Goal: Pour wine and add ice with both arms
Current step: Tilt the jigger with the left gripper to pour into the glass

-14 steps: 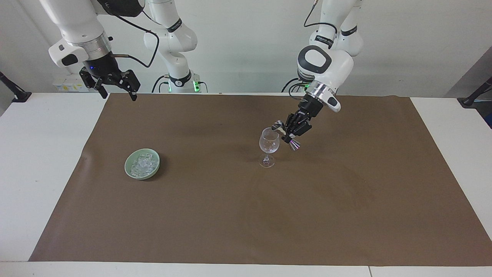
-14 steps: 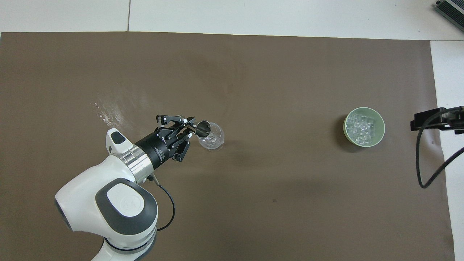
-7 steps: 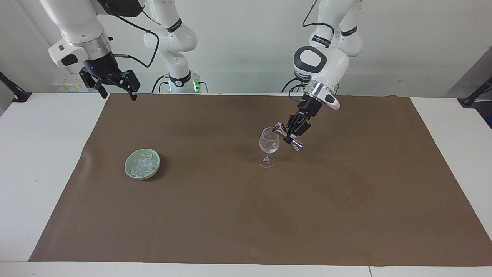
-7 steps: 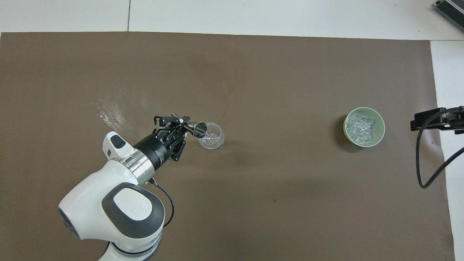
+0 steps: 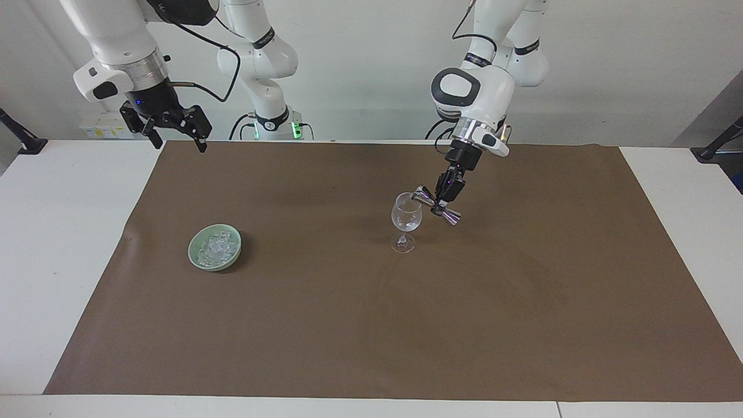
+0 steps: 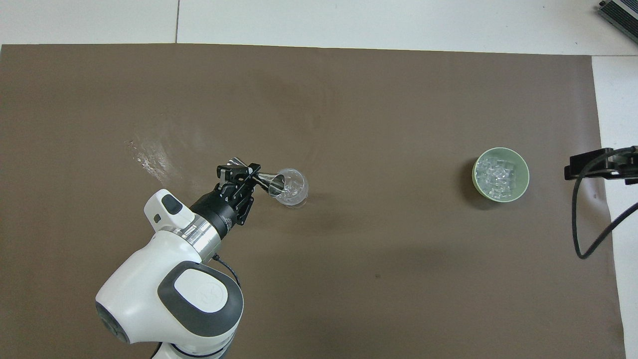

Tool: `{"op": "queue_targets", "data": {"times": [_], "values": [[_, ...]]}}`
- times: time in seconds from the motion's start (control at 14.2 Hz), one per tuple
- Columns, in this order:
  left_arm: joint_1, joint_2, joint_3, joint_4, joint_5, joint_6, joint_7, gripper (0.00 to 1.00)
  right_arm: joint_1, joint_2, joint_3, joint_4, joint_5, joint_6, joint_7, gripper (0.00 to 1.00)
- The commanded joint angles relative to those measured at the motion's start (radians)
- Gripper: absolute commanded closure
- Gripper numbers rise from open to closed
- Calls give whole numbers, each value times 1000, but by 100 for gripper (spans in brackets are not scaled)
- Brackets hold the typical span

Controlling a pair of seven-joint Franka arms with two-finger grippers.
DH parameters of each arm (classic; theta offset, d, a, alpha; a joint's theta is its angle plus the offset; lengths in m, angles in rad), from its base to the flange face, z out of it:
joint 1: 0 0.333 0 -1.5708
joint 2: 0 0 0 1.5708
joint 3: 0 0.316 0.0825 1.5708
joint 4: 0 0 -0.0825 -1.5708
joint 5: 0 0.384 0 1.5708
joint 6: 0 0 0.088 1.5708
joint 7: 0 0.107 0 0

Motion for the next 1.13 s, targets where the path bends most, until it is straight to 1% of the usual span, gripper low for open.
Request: {"op": "queue_targets", "data": {"times": [0.0,0.14,0.35,0.56,0.7,0.99,1.06], "values": [[-37,29,13,36,1,82,40,100,-4,-20,3,-19,2,-6,-24,0],[-47,44,13,63,1,116,53,100,-4,-20,3,-19,2,-6,-24,0],[-56,54,13,74,1,143,135,100,-4,-20,3,-19,2,-6,-24,0],[-70,78,10,116,2,194,202,100,-4,-20,3,-19,3,-6,-24,0],[-70,86,10,126,2,200,248,100,-4,-20,3,-19,2,-6,-24,0],[-70,87,10,137,2,202,423,100,-4,-20,3,-19,2,-6,-24,0],[-70,87,8,139,2,208,441,100,-4,-20,3,-19,2,-6,-24,0]]}}
